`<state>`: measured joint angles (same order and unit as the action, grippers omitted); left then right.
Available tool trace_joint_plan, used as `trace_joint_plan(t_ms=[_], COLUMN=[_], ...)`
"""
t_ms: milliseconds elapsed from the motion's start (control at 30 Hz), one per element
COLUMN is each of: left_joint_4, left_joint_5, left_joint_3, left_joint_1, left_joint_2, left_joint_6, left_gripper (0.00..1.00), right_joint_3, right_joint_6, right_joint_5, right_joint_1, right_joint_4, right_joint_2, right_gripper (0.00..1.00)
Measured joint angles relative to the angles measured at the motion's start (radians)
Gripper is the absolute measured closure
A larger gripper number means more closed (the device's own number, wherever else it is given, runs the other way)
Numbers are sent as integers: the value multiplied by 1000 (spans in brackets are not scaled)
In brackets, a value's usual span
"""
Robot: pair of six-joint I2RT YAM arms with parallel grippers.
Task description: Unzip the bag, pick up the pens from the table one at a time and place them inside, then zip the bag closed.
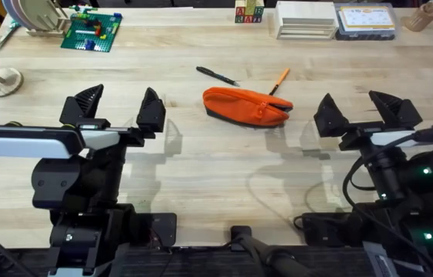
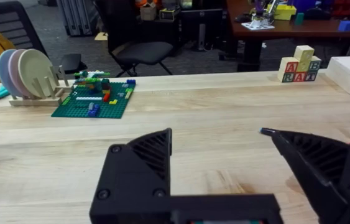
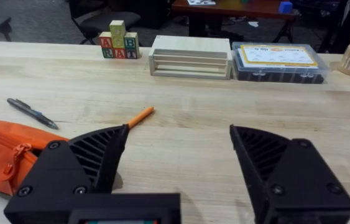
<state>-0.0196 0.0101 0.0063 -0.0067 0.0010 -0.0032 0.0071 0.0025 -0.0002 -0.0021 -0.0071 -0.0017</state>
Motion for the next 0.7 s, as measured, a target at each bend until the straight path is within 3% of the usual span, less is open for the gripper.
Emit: trace_joint_plan(t_ms=[700], left_joint_4=[0], left_joint_5=[-8], left_joint_3=[0], left_joint_1=[0], left_joint_2=[0], left_joint_6=[0], left_gripper=[6], right_joint_3=[0], right_joint_6=[17], right_joint_5=[0], right_joint_1=[0], right_joint_4=[-3], right_joint_2=[0], right_gripper=[4])
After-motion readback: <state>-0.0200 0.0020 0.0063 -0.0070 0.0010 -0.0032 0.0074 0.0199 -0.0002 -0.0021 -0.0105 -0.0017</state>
